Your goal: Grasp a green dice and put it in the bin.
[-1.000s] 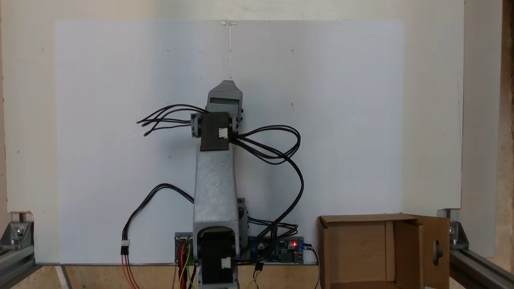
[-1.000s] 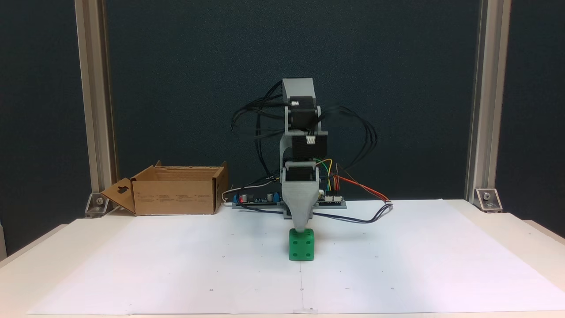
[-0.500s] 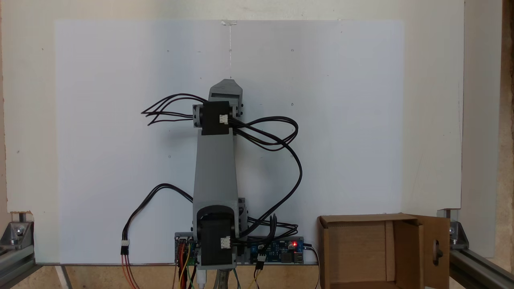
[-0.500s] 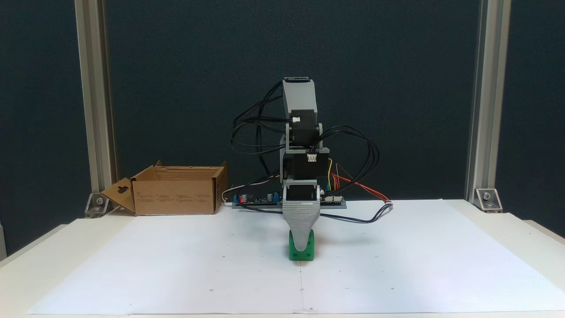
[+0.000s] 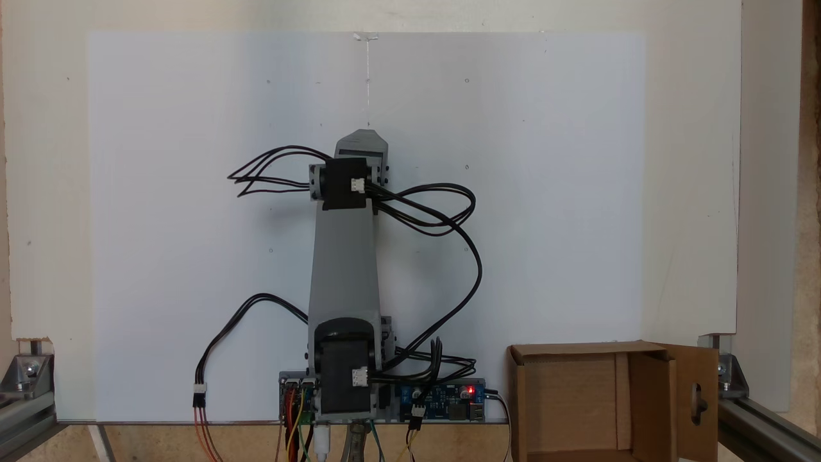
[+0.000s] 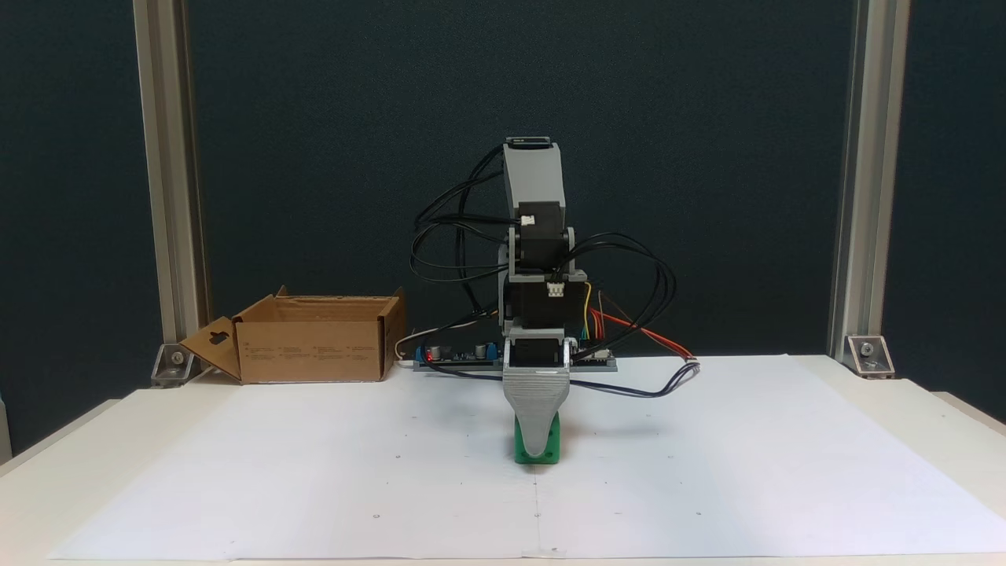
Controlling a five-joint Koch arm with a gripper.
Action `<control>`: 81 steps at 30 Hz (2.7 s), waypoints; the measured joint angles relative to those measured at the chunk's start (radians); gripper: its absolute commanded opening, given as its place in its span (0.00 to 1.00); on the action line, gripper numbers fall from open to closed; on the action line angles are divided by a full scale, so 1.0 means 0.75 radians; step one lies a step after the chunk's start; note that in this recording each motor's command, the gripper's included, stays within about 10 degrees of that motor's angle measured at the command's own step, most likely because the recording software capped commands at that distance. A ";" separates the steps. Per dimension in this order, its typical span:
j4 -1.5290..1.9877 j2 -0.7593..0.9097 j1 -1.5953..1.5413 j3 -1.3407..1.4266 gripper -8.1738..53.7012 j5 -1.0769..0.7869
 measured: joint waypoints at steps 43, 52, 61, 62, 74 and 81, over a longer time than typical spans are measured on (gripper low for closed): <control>-0.045 -0.061 0.049 -0.025 0.75 0.000; -0.045 -0.061 0.043 -0.027 0.67 0.000; -0.037 -0.061 0.041 -0.027 0.43 0.000; -0.037 -0.061 0.041 -0.027 0.39 0.002; 0.102 0.061 0.055 -0.057 0.33 0.002; 0.511 0.219 0.172 -0.458 0.33 0.002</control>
